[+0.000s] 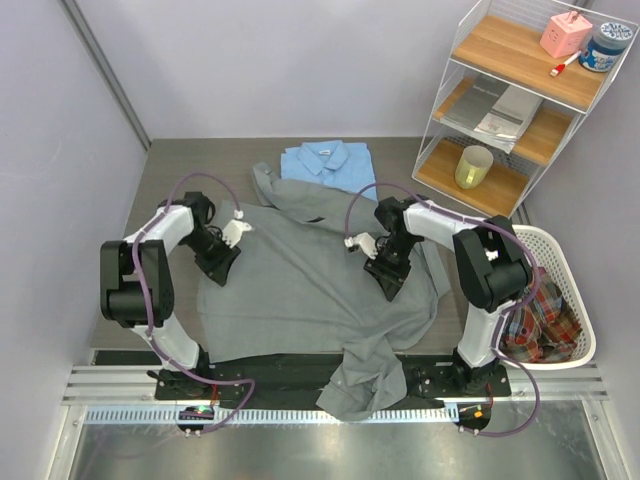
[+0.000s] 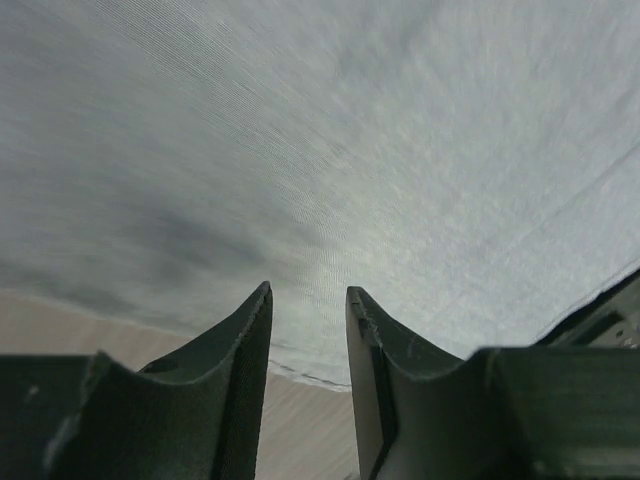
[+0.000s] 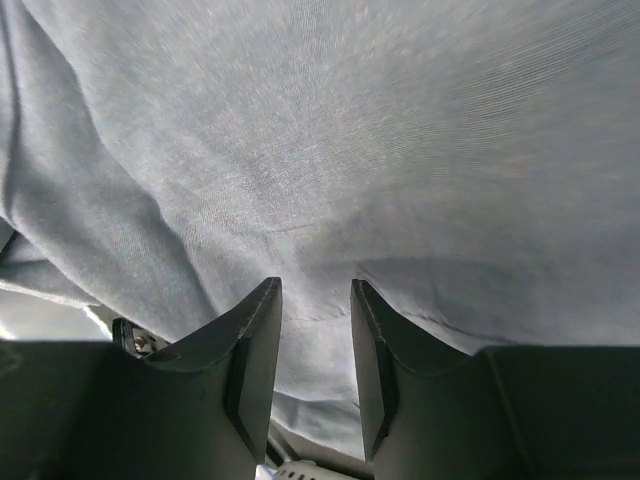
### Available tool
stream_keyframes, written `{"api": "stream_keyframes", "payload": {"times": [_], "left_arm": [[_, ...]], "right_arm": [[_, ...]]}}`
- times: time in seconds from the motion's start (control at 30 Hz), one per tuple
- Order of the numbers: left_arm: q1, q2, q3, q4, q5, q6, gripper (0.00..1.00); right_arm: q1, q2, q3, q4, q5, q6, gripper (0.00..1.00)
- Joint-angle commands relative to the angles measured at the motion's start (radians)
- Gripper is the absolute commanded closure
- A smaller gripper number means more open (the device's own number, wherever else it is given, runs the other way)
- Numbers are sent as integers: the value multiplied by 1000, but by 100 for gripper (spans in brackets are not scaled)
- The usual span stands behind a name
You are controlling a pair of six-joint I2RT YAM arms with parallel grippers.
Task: Fold and stack the long sleeve shirts
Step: Flatten the shirt out
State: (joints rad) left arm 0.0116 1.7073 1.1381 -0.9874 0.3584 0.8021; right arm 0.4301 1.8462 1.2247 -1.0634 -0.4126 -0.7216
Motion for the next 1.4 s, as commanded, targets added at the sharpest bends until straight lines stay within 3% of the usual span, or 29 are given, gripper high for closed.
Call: {"api": "stream_keyframes", "payload": {"times": [0.0, 0.4, 0.53, 0.6, 0.73, 0.87, 1.0, 1.07, 1.2, 1.37], "left_arm": [[7, -5, -61, 1, -65, 81, 65], [106, -109, -294, -88, -229, 325, 67], [134, -118, -264, -166, -201, 384, 67], [143, -106, -168, -226, -118, 379, 61], [143, -75, 44, -299, 72, 339, 51], [143, -78, 188, -202, 184, 202, 44], [143, -52, 235, 56, 203, -25, 43], [143, -16, 259, 125, 205, -84, 42], [142, 63, 319, 187, 171, -184, 42], [140, 161, 400, 185, 123, -176, 42]], "right_arm": [[7, 25, -42, 25, -18, 43, 60], [176, -4, -129, 17, -117, 126, 57], [199, -47, -110, -59, -153, 97, 56], [158, -62, -33, -89, -150, 88, 56], [-5, -32, 171, -121, -196, 106, 51], [-77, -5, 366, -25, -140, 160, 47], [-83, 36, 423, 248, -28, 273, 44], [-82, 88, 500, 281, -19, 295, 45], [-82, 257, 634, 292, -14, 317, 45], [-77, 349, 726, 341, -20, 337, 44]]}}
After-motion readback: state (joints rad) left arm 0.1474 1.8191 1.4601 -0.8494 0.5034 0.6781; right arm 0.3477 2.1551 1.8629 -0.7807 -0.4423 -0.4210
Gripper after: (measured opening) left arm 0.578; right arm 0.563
